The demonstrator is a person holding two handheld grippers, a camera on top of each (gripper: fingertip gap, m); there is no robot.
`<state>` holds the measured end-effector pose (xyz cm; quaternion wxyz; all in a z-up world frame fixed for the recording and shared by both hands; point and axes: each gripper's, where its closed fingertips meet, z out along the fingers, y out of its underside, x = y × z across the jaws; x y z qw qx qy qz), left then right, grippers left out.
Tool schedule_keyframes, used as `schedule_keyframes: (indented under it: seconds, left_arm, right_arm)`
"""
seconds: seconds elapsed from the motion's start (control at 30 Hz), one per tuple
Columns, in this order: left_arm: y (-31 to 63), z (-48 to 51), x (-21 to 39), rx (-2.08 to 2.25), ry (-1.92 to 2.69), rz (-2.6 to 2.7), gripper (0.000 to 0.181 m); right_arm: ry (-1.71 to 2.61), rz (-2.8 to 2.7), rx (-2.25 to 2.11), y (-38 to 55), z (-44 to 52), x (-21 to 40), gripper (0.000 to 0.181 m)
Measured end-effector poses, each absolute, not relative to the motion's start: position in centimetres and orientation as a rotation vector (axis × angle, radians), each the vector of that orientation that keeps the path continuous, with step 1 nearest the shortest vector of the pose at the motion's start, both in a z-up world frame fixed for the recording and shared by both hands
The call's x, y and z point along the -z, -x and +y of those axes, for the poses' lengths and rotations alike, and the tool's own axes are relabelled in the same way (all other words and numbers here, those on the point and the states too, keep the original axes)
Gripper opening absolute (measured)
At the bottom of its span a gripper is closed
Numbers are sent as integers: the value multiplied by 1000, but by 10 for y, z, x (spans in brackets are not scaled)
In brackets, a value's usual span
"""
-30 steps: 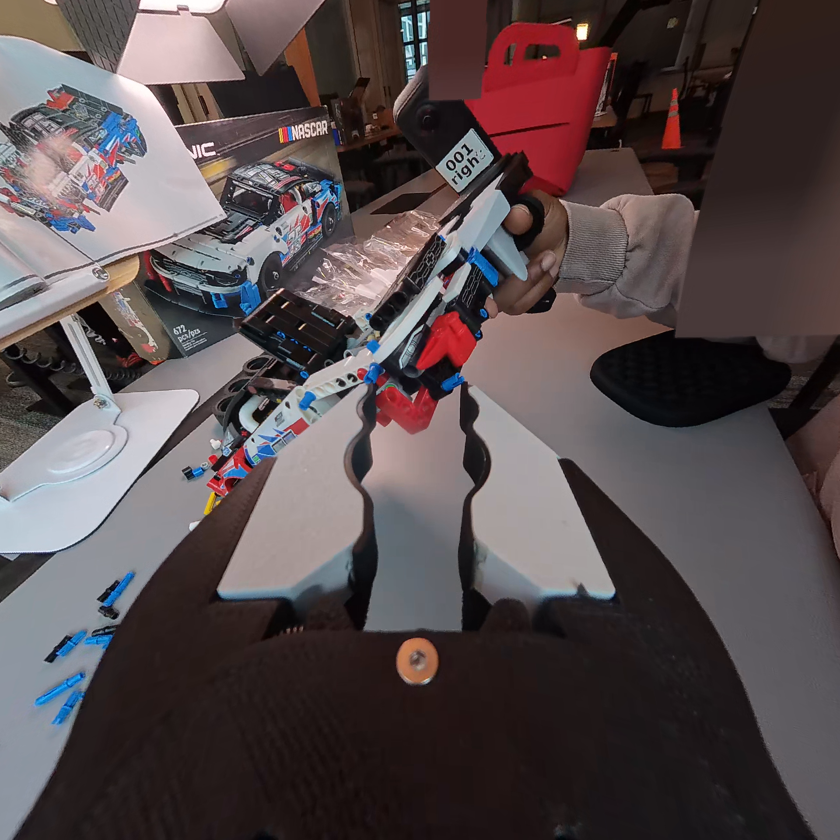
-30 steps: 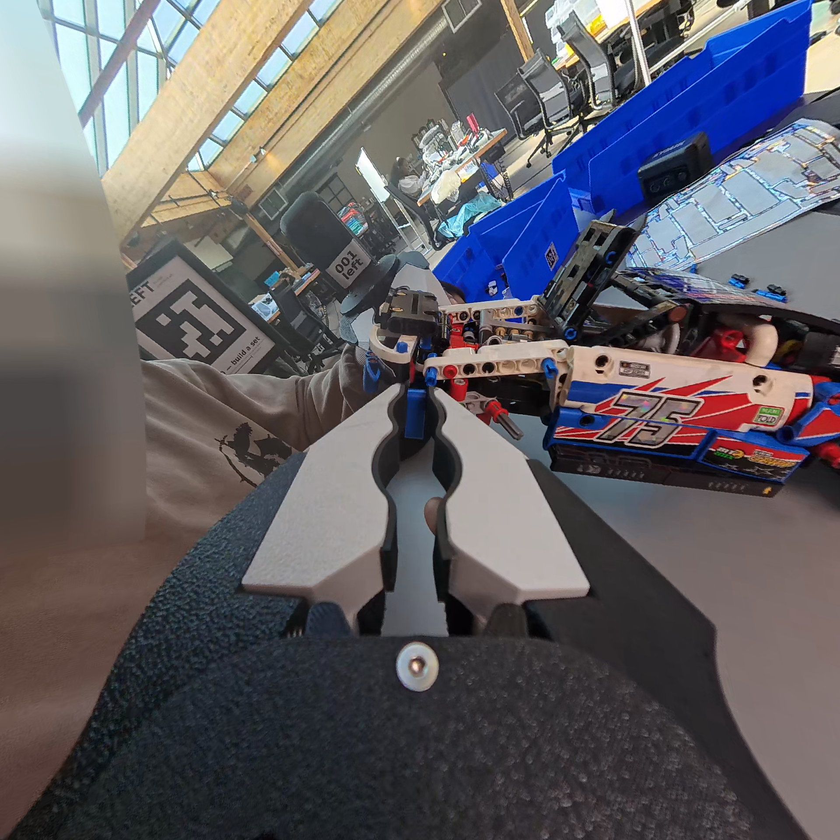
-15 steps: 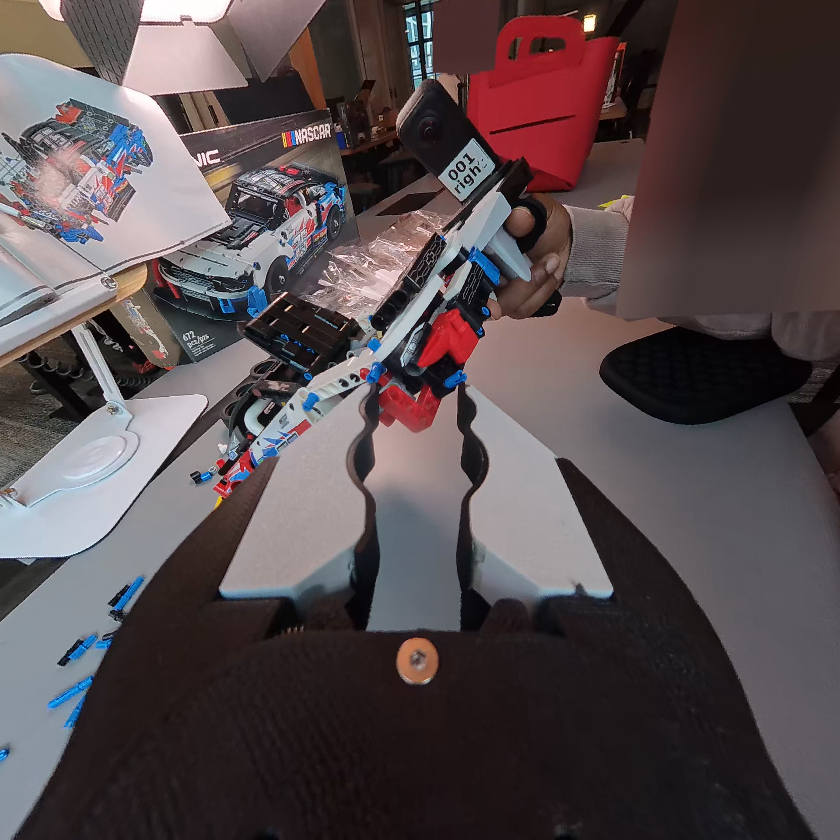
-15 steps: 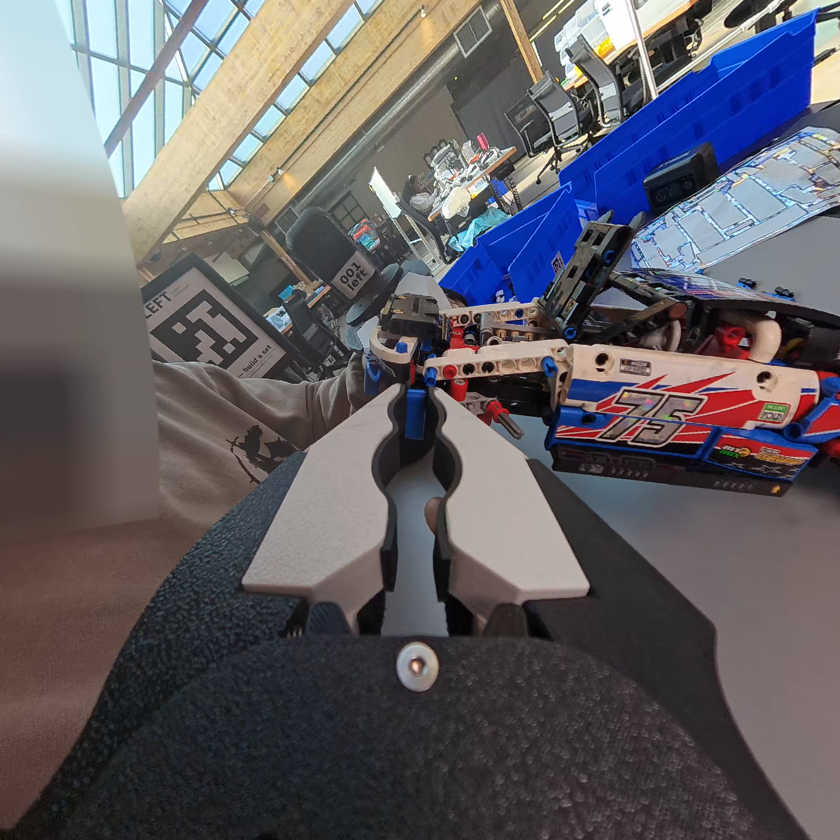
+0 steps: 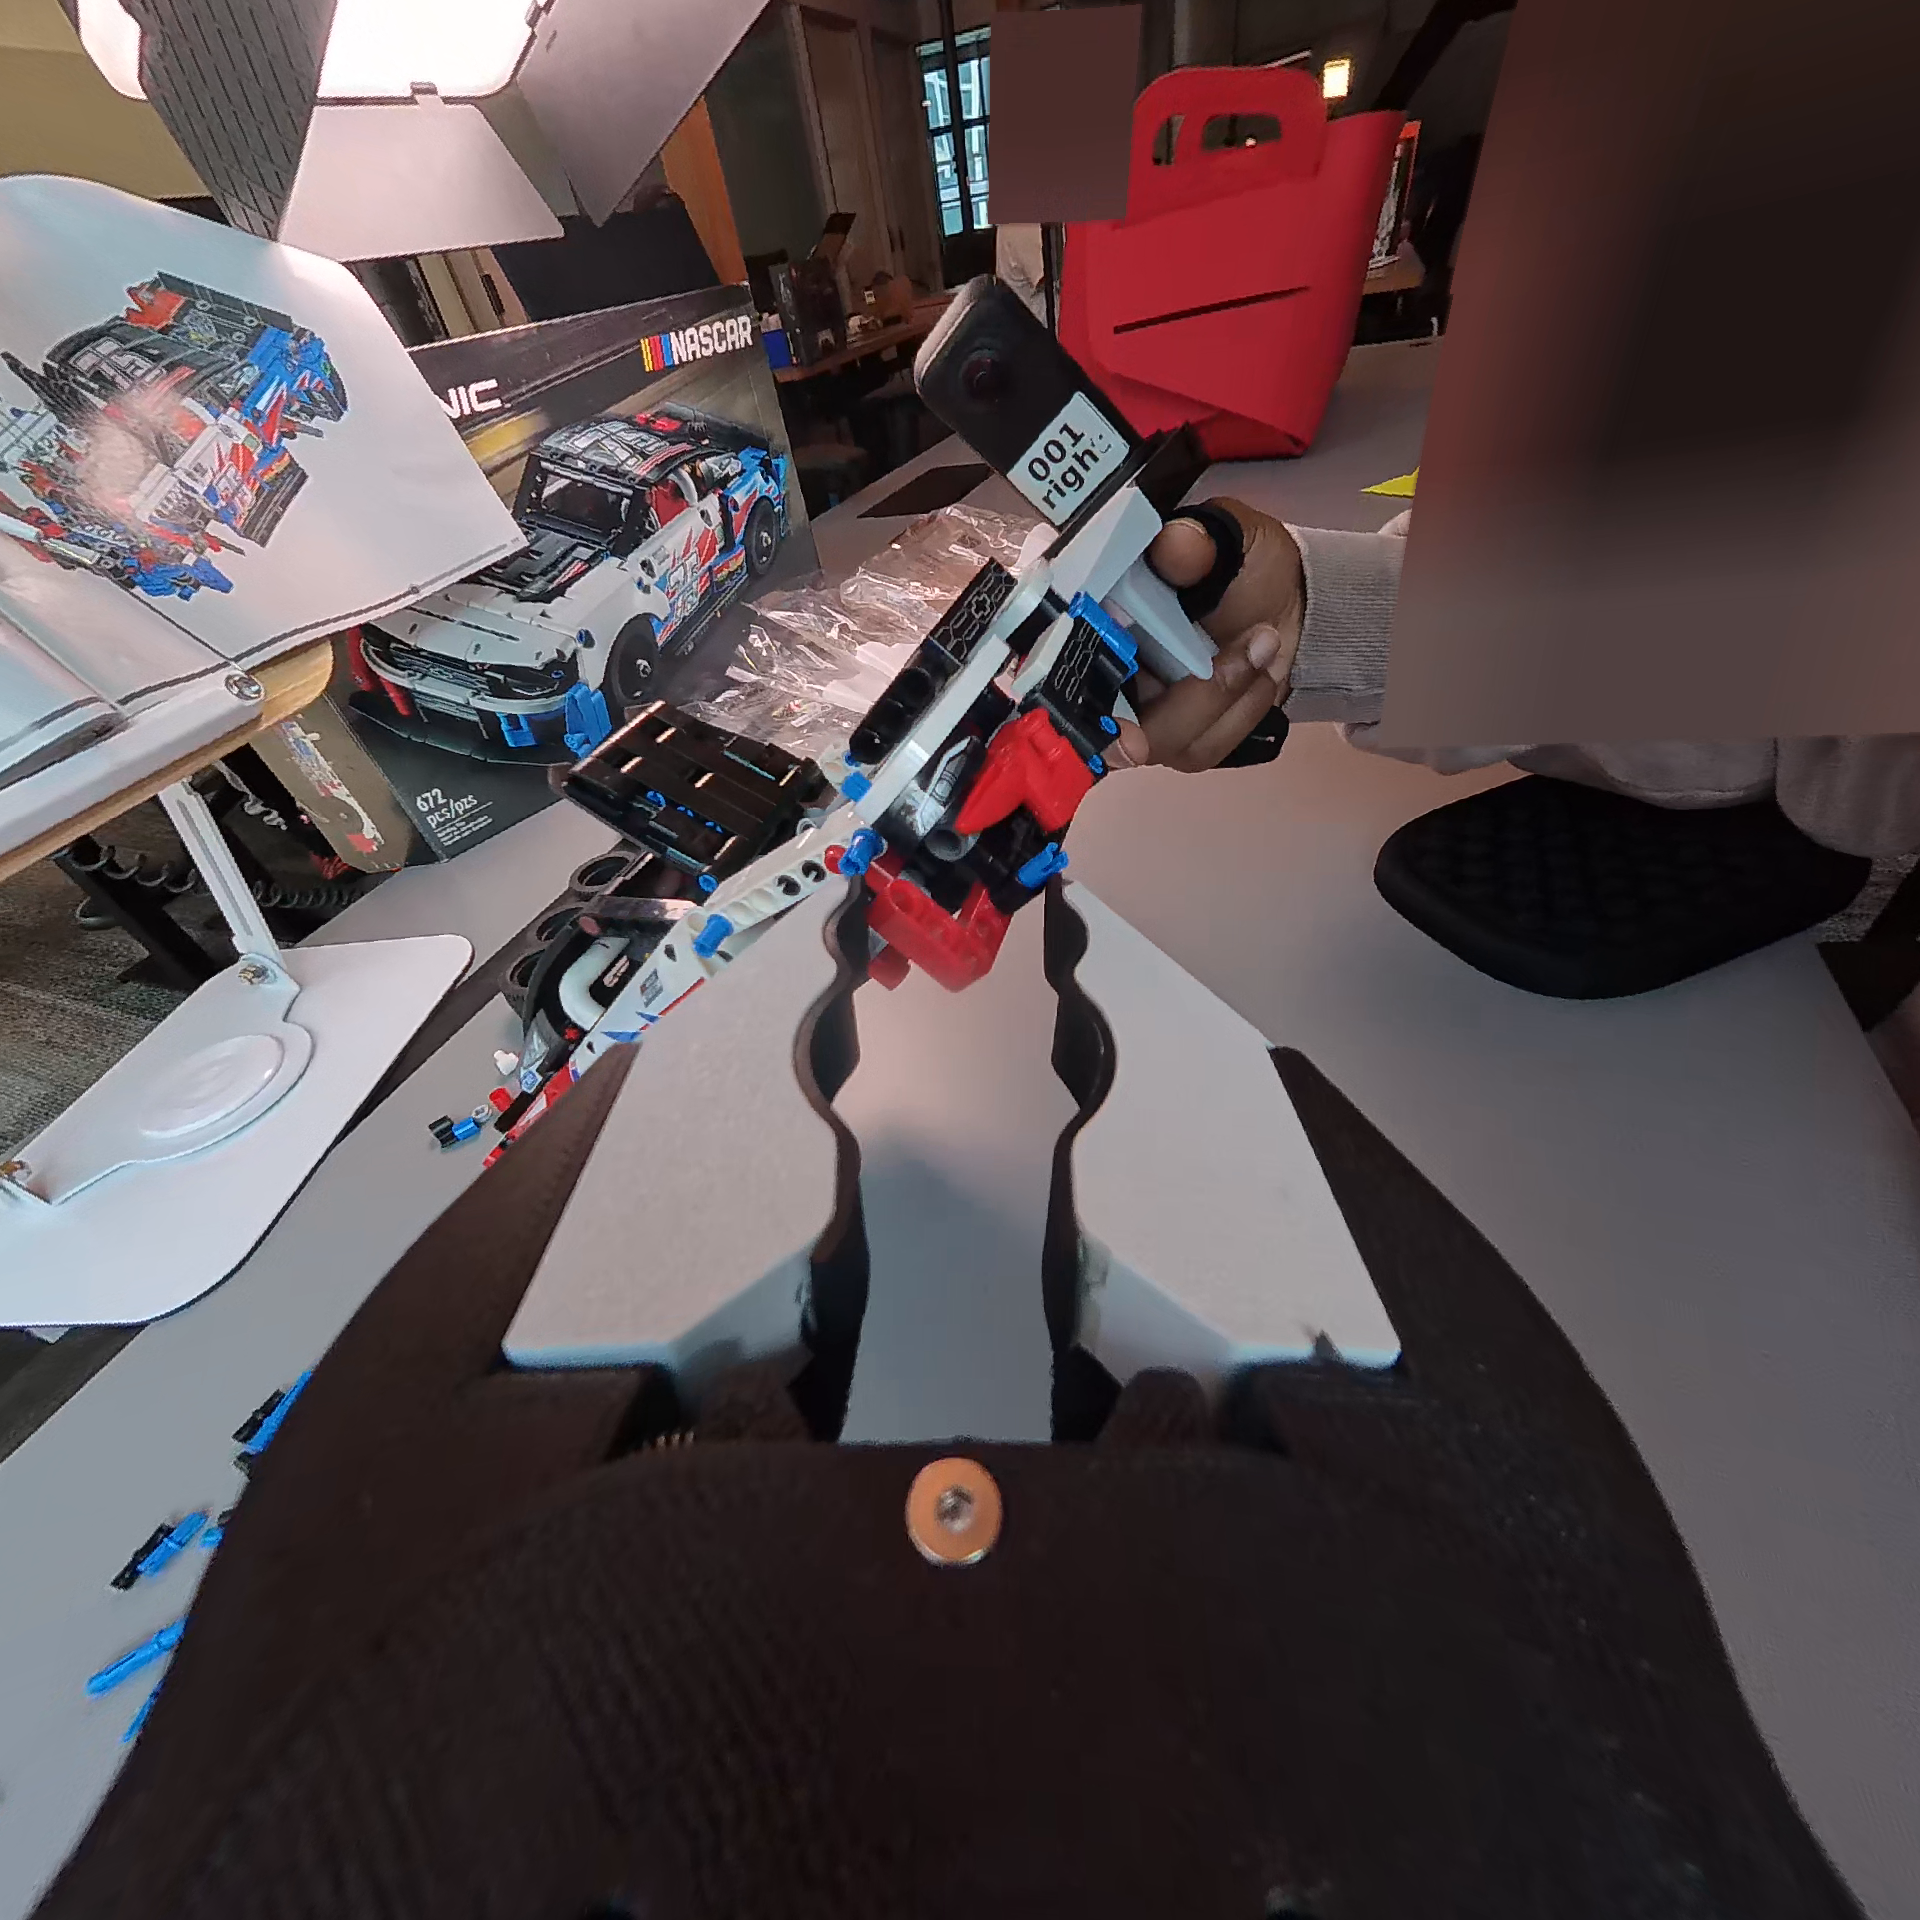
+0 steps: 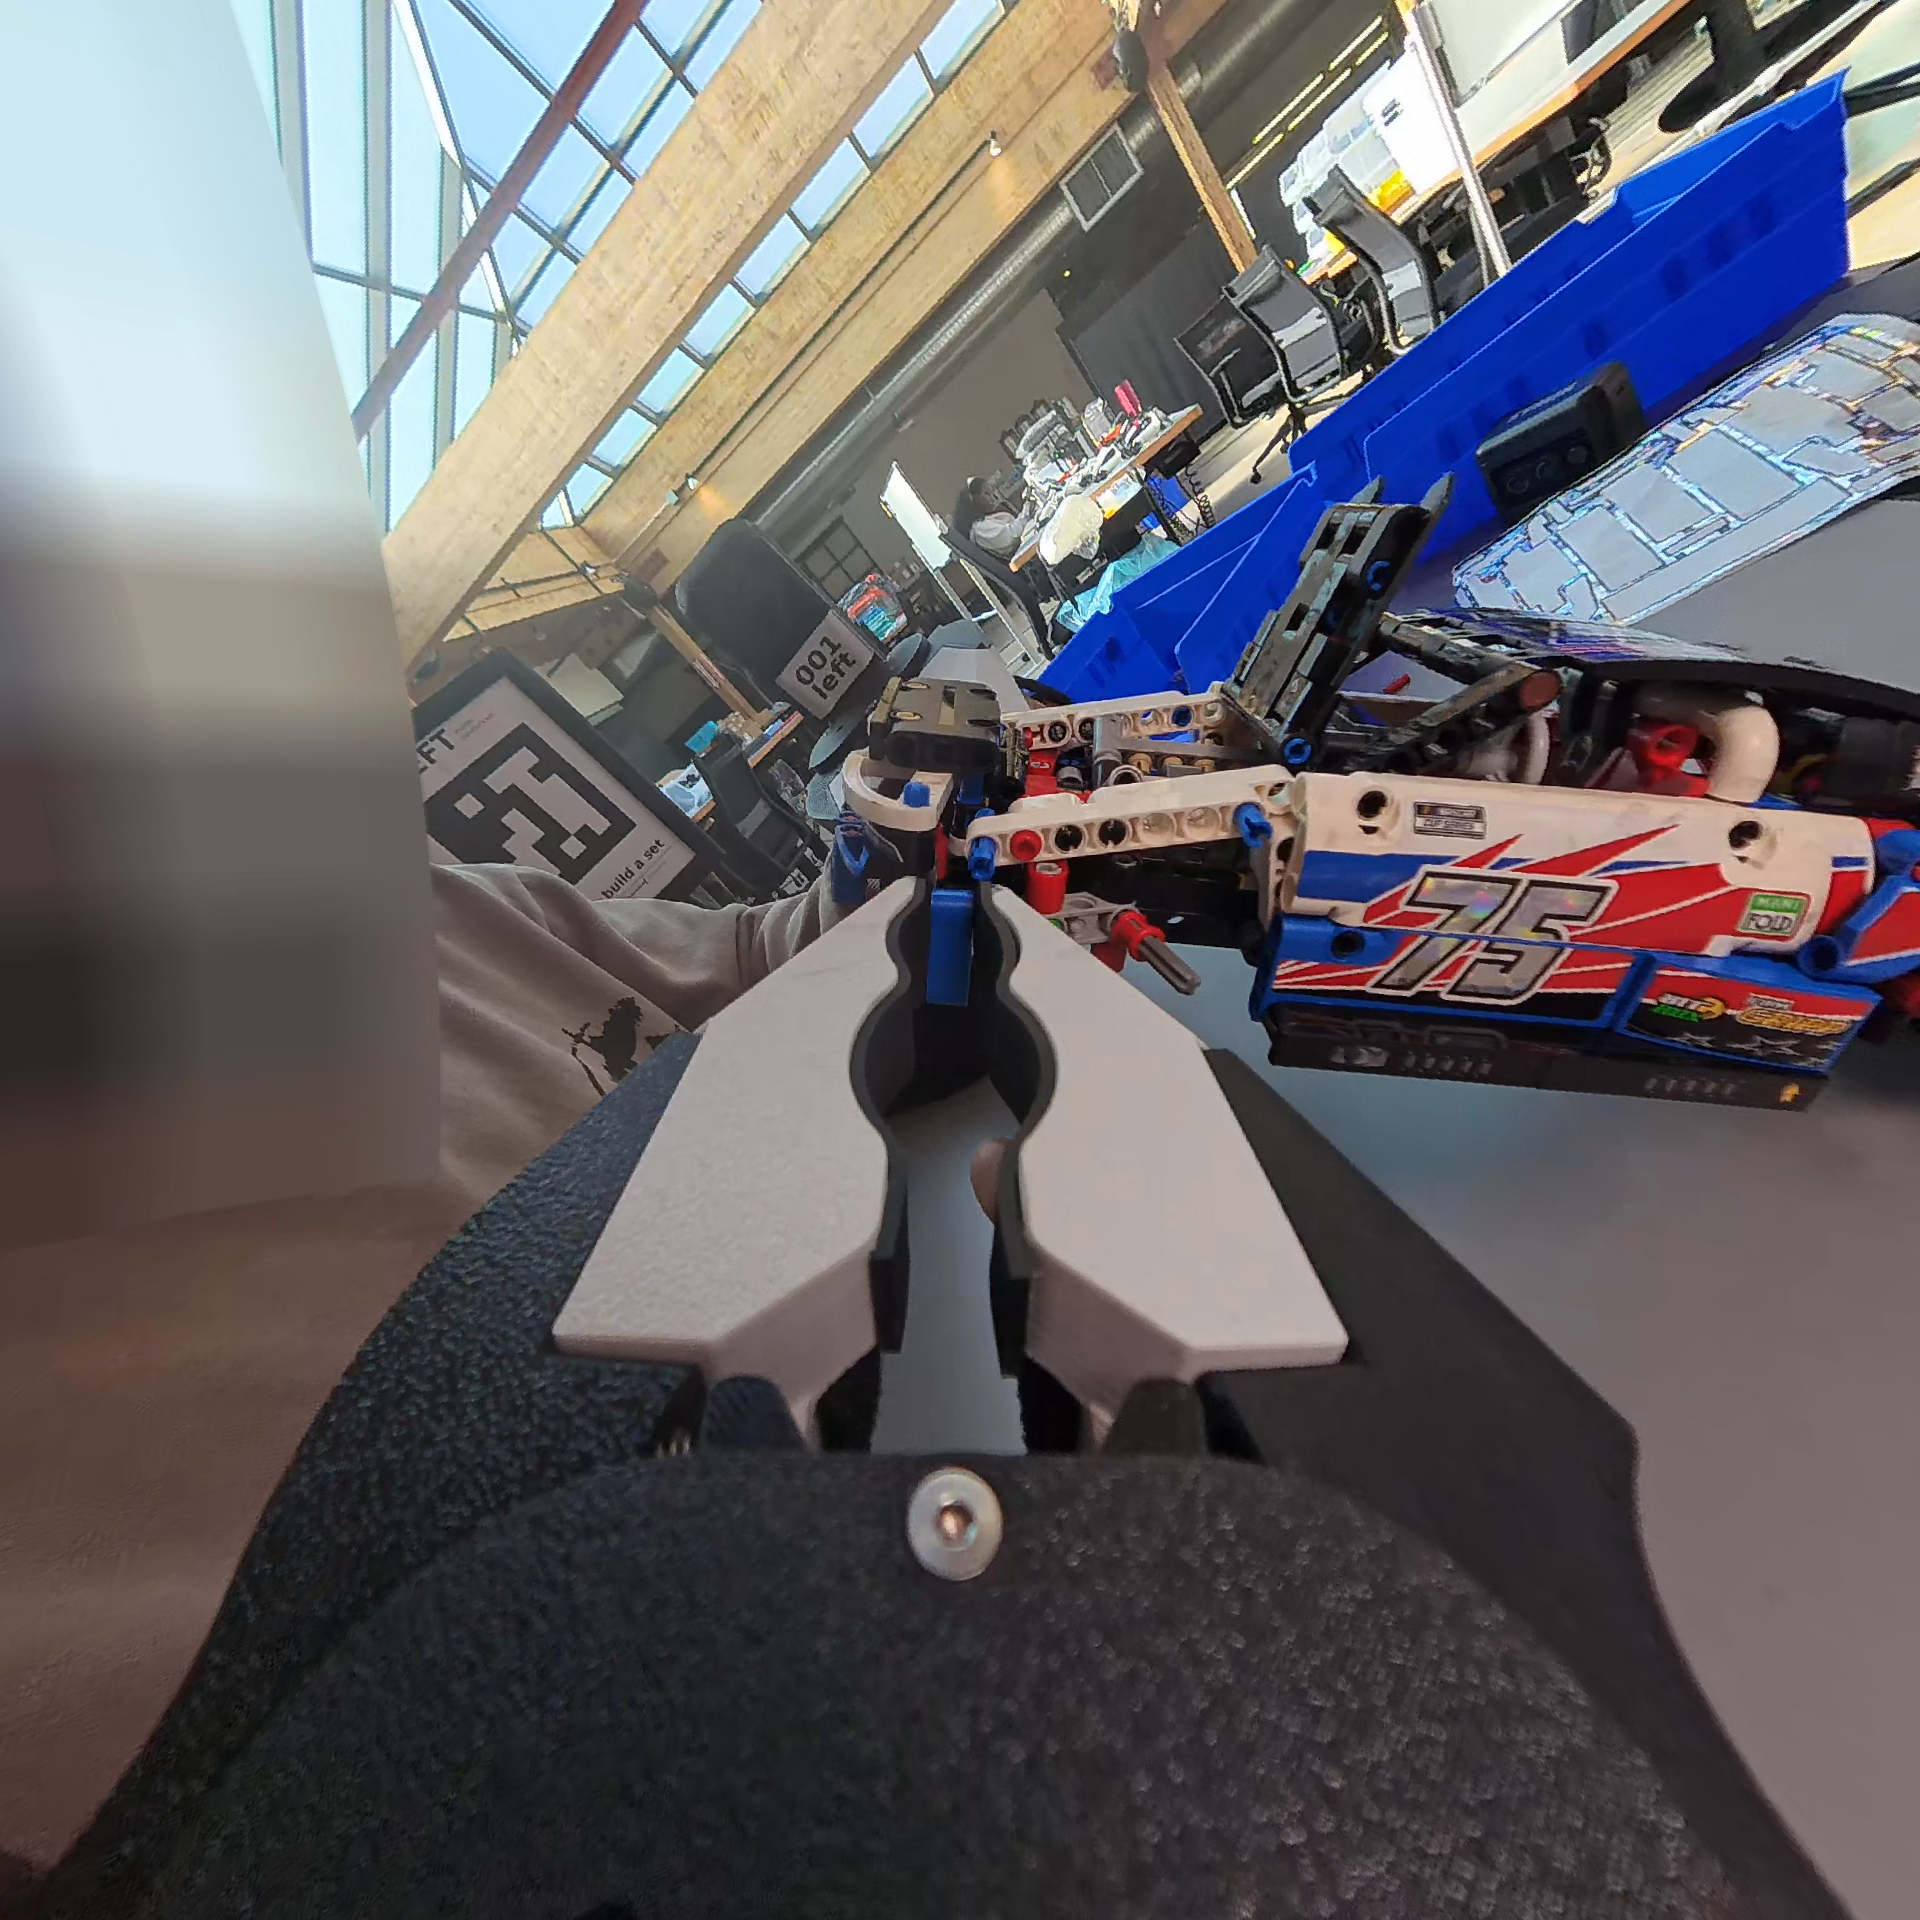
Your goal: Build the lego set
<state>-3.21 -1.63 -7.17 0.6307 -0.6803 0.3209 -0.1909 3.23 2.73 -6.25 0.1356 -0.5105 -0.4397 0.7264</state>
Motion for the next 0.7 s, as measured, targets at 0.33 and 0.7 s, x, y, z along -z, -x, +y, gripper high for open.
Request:
schedule_keyframes:
  seconds: [0.33, 0.7]
  left_arm:
    - [40, -10, 62, 478, 1537, 685, 31]
    - [53, -5, 53, 537, 1514, 621, 32]
  right_arm:
    - [1480, -1208, -2107, -25, 34, 52, 4]
    - [1479, -1156, -2109, -13, 38, 41, 4]
